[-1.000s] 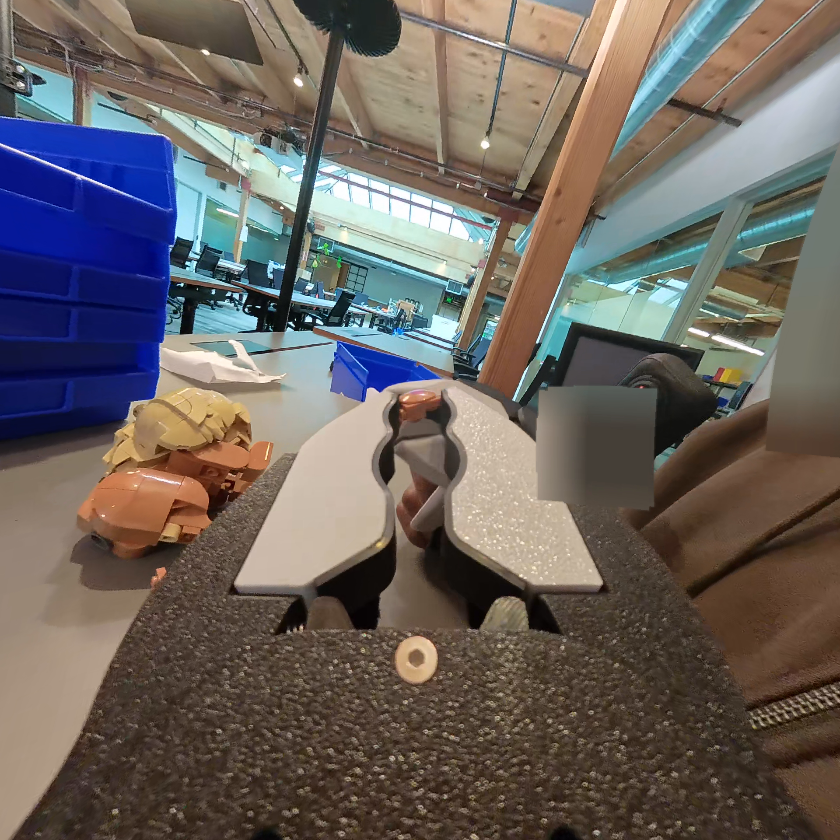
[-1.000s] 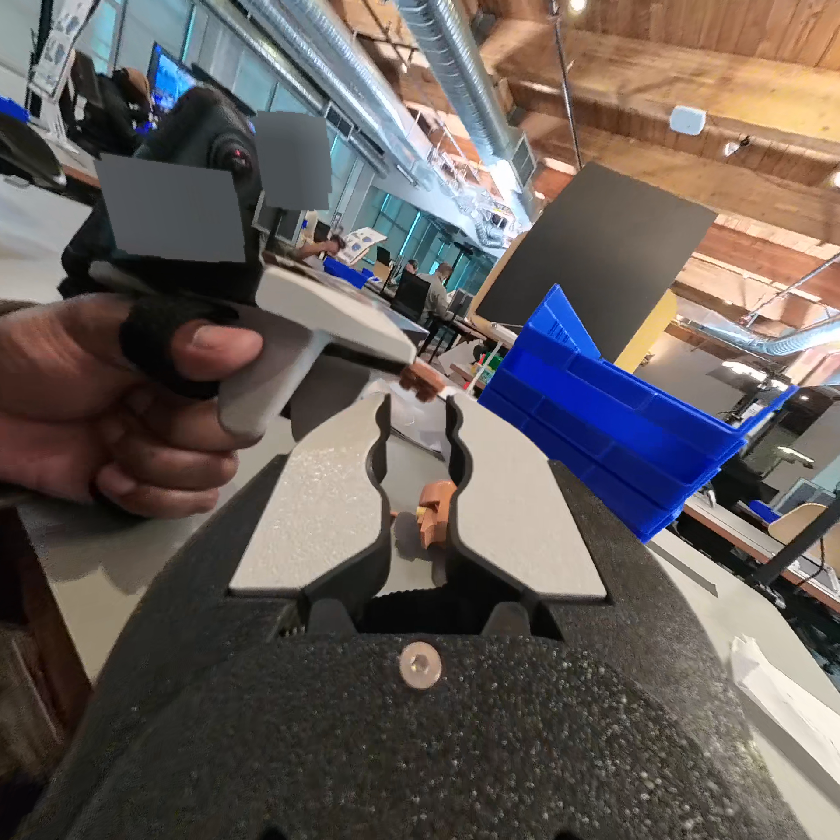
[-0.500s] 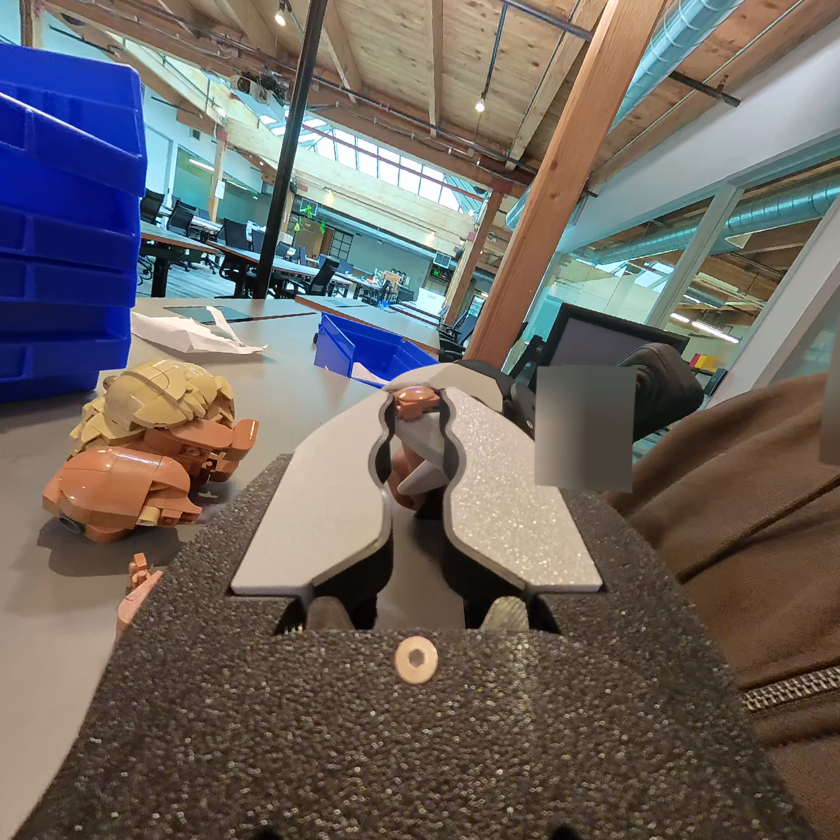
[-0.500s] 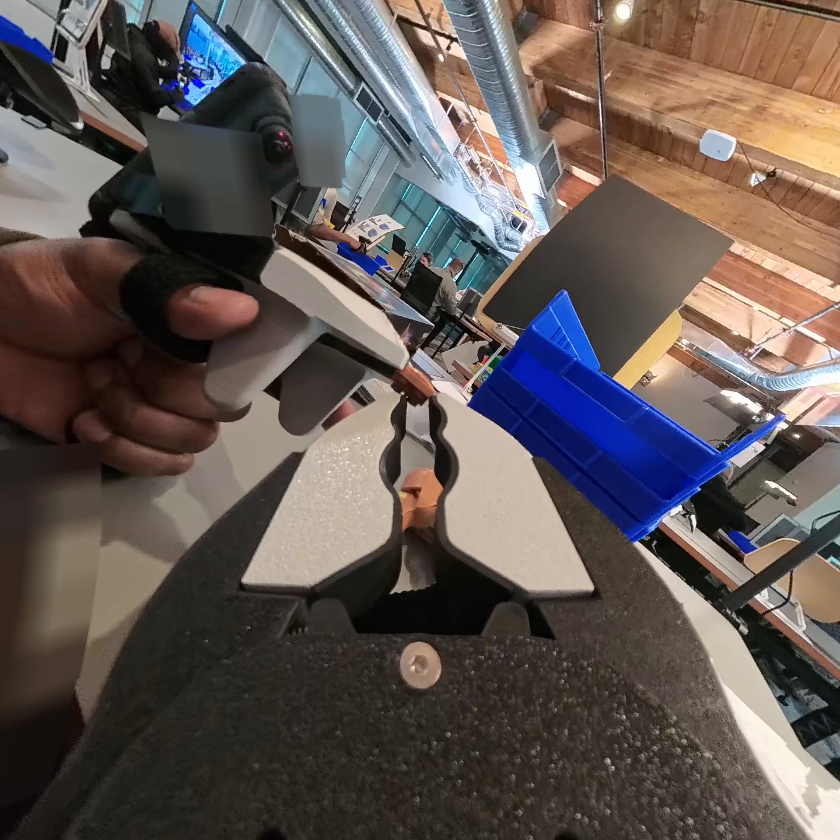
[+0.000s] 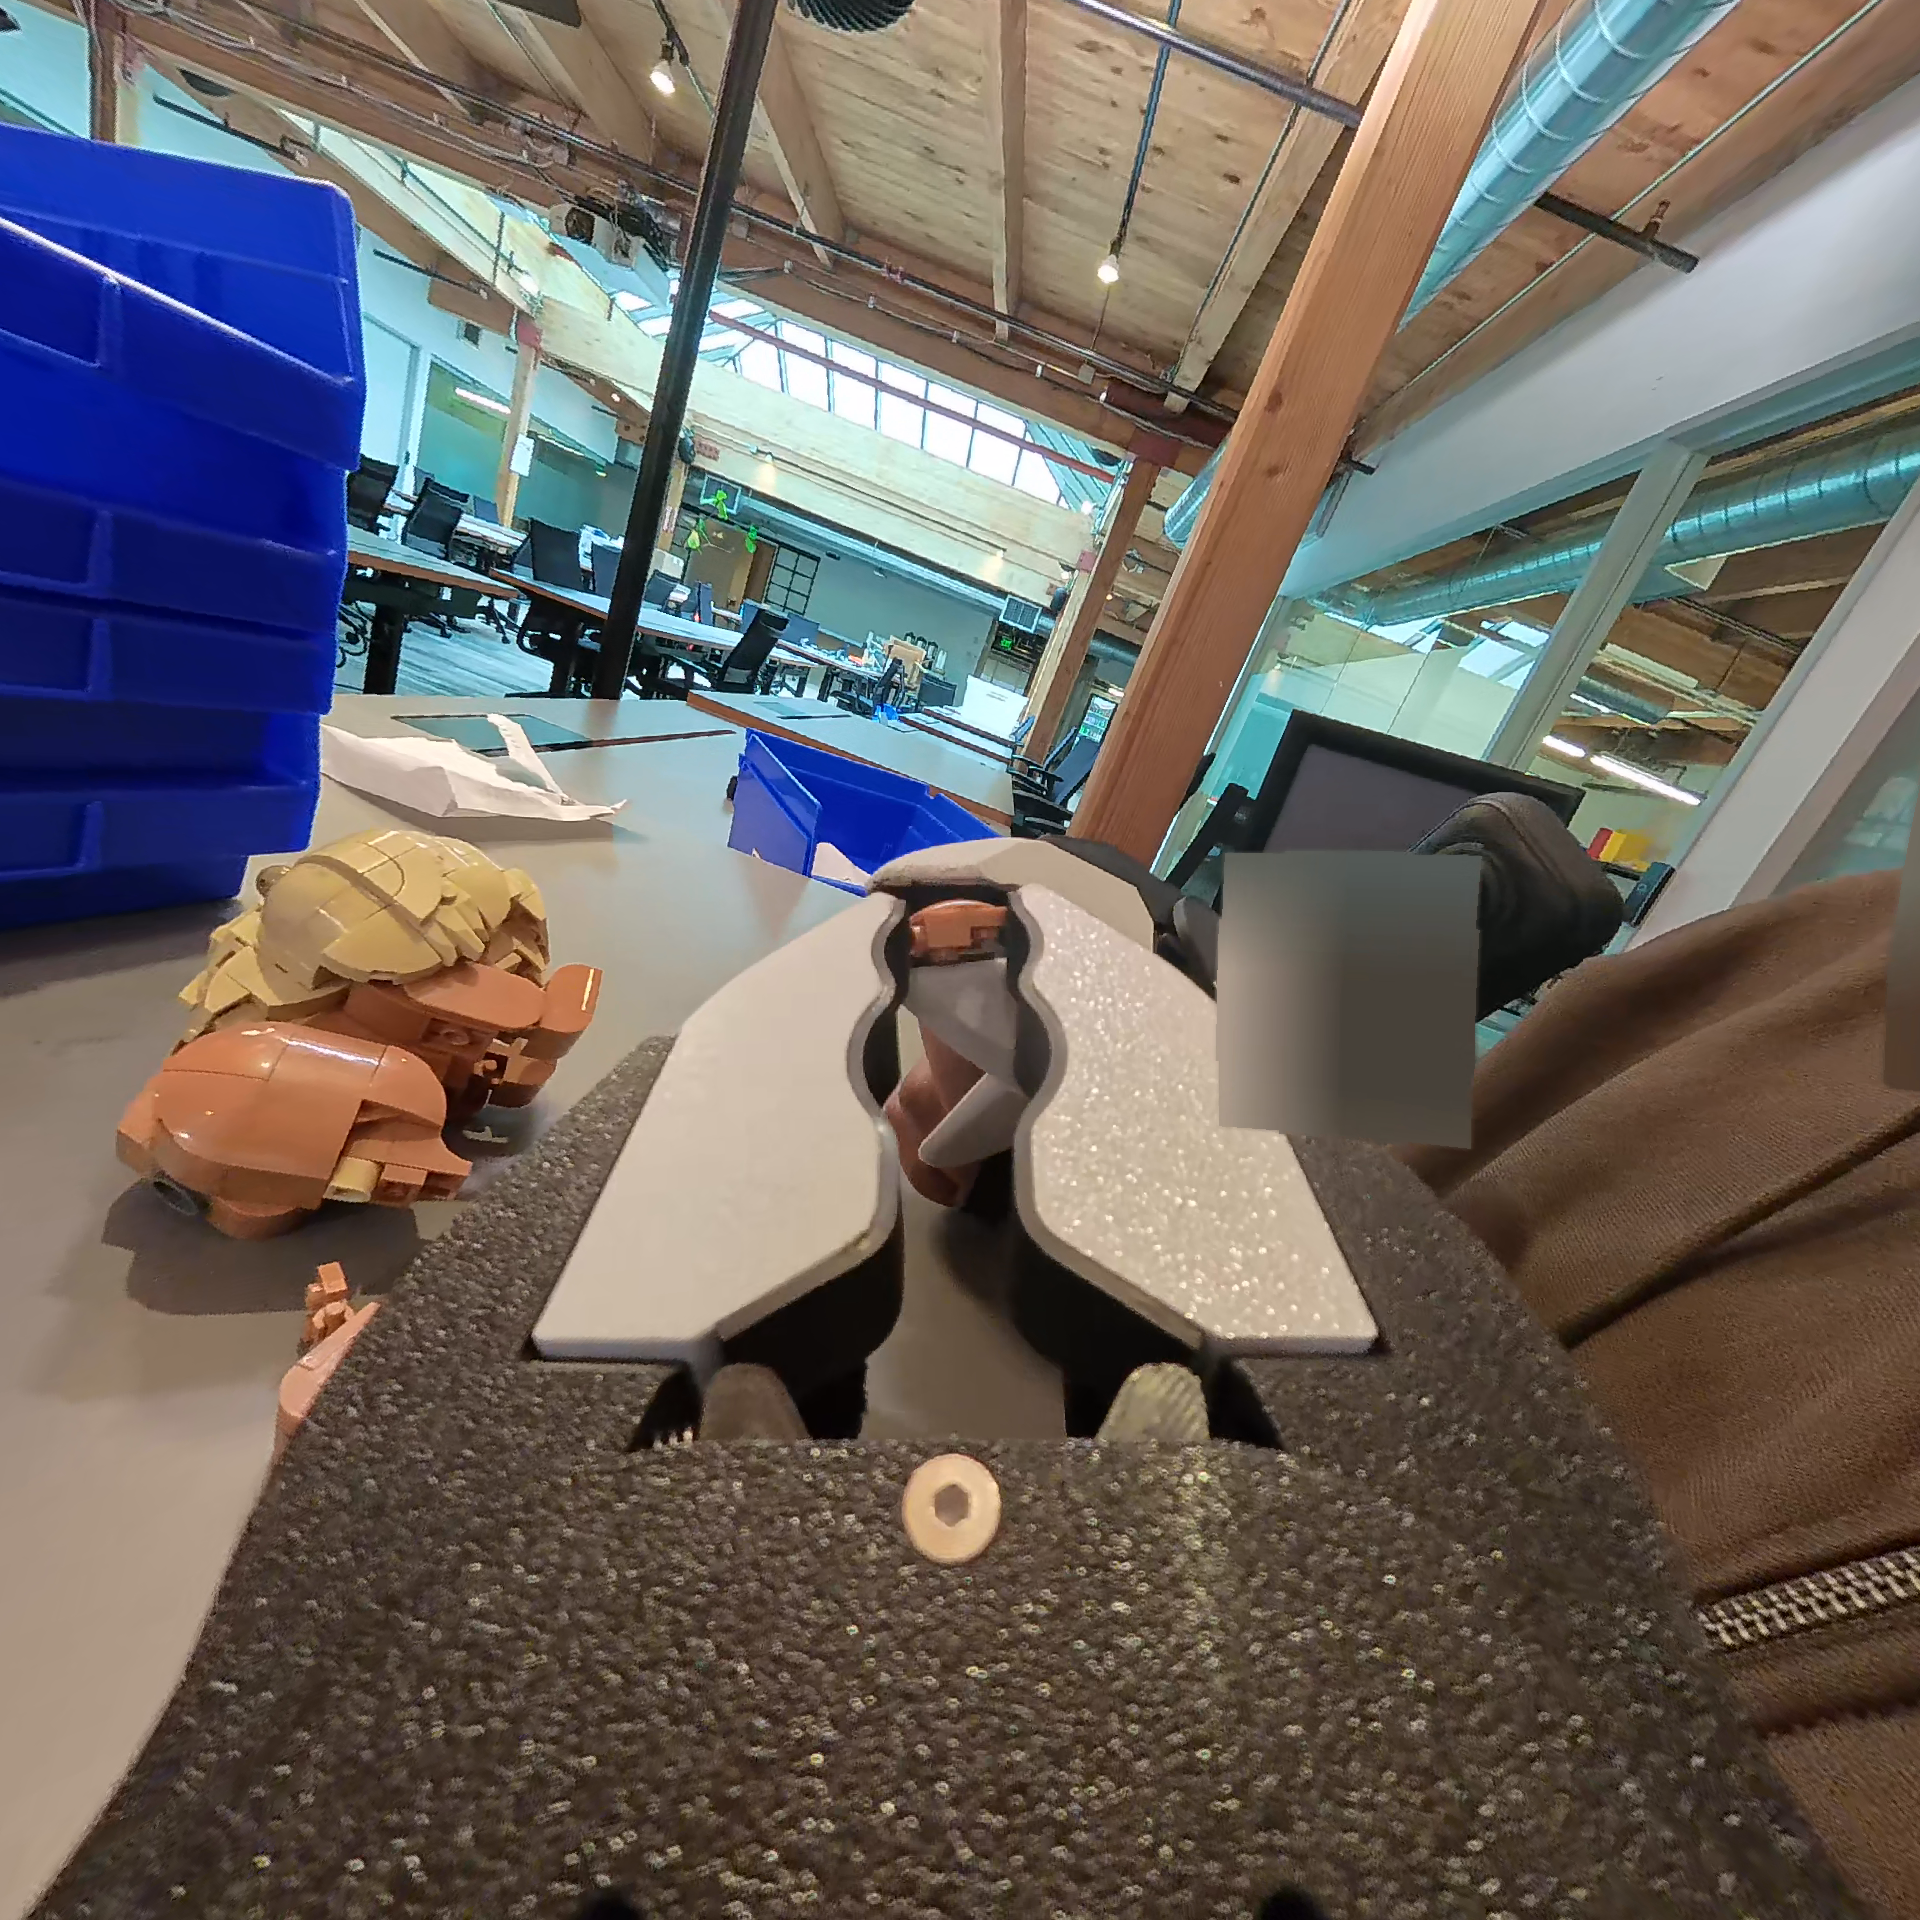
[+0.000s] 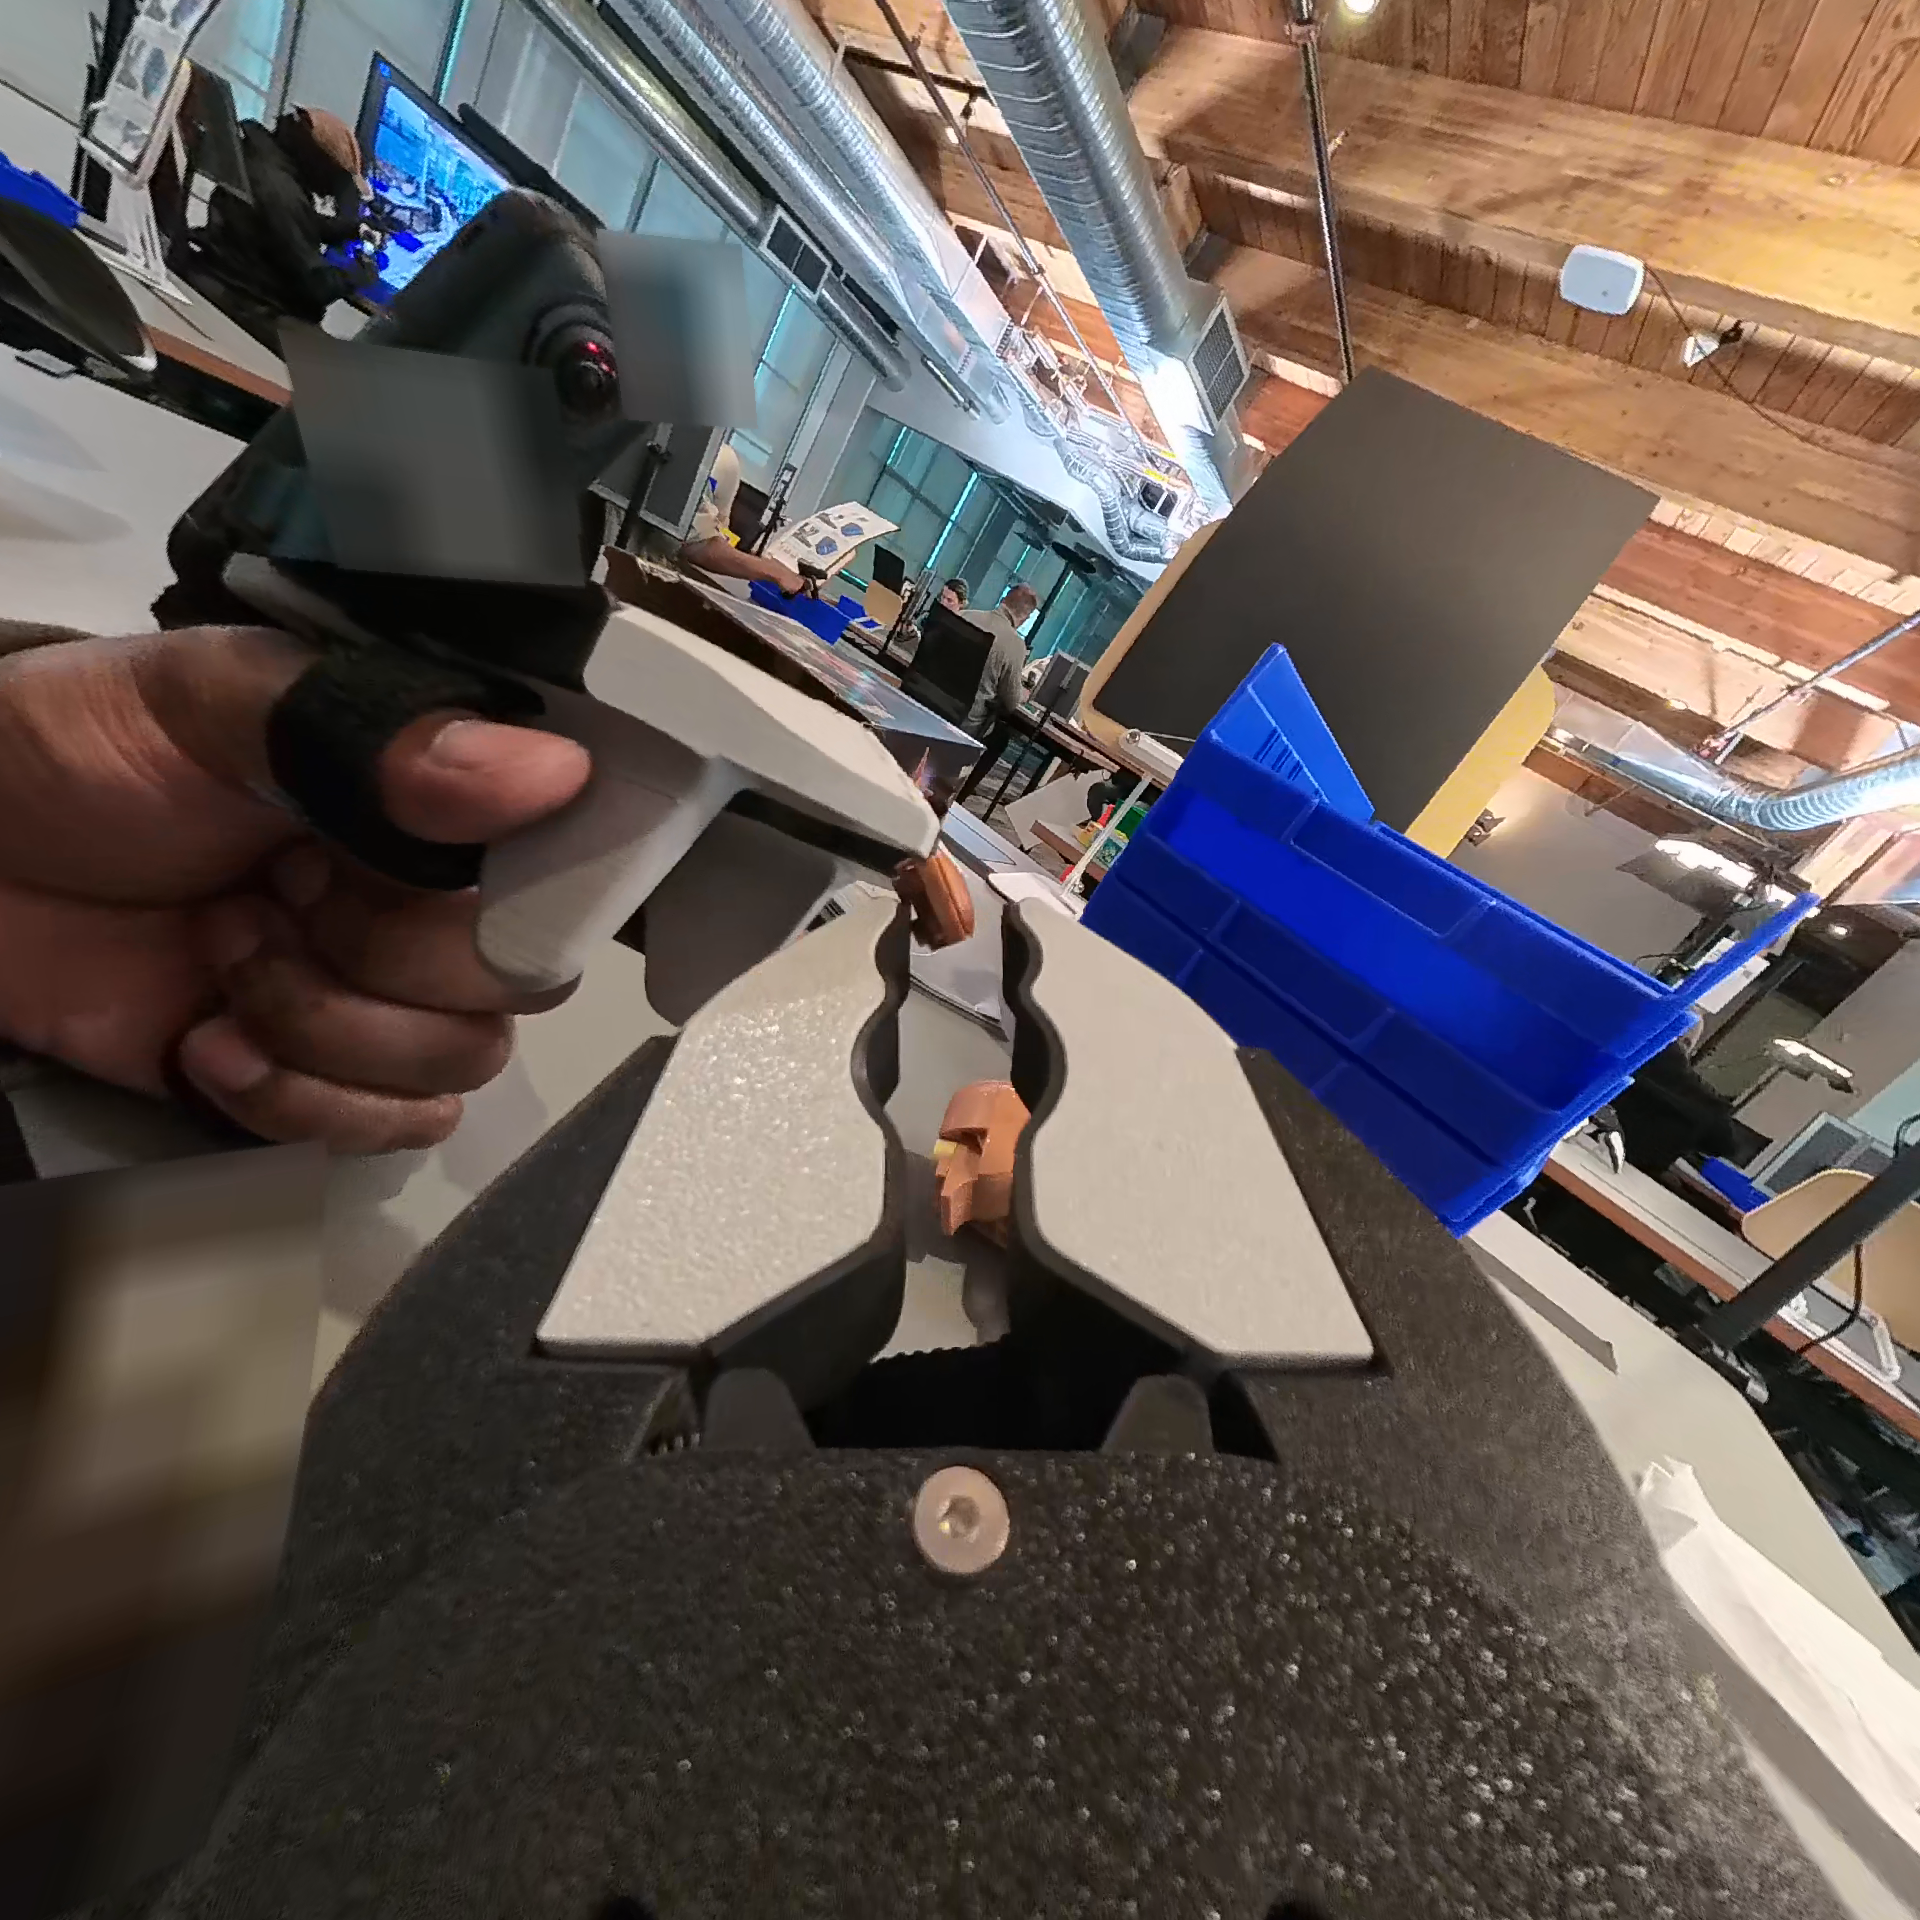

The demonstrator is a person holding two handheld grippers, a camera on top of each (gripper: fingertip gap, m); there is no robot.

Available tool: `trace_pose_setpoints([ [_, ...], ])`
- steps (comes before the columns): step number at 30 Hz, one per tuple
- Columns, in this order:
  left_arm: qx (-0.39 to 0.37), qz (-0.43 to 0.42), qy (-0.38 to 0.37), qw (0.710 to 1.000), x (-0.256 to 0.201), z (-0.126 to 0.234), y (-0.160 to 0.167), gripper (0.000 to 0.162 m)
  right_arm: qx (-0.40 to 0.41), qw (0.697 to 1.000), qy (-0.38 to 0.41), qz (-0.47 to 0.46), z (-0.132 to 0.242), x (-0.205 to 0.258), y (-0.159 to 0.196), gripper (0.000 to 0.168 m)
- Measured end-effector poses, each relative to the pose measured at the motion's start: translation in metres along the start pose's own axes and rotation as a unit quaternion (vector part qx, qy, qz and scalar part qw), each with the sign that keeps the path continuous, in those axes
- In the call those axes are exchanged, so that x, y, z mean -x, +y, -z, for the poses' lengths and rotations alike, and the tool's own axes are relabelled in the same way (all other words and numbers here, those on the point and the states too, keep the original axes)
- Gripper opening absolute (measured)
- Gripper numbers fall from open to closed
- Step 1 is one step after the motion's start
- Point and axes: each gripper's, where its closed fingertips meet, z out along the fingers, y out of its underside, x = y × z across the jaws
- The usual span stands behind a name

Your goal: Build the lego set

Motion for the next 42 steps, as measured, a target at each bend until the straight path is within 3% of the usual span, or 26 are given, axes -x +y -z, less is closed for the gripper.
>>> trace_pose_setpoints([
  [25, 0.002, 0.003, 0.007, 1.0, -0.001, 0.001, 0.001, 0.017, -0.013, 1.0, -0.019, -0.003, 0.004, 0.002, -0.001, 0.011],
  [29, 0.001, 0.006, 0.008, 1.0, -0.001, 0.001, 0.001, 0.017, -0.017, 1.0, -0.024, -0.004, 0.004, 0.003, -0.002, 0.012],
  [32, 0.005, 0.009, 0.011, 1.0, -0.001, 0.001, 0.002, 0.017, -0.022, 0.999, -0.033, -0.002, 0.003, 0.007, -0.004, 0.027],
  [42, 0.027, 0.021, 0.025, 0.999, -0.004, -0.002, 0.008, 0.016, -0.024, 0.999, -0.004, 0.045, 0.004, 0.0, -0.007, 0.017],
])
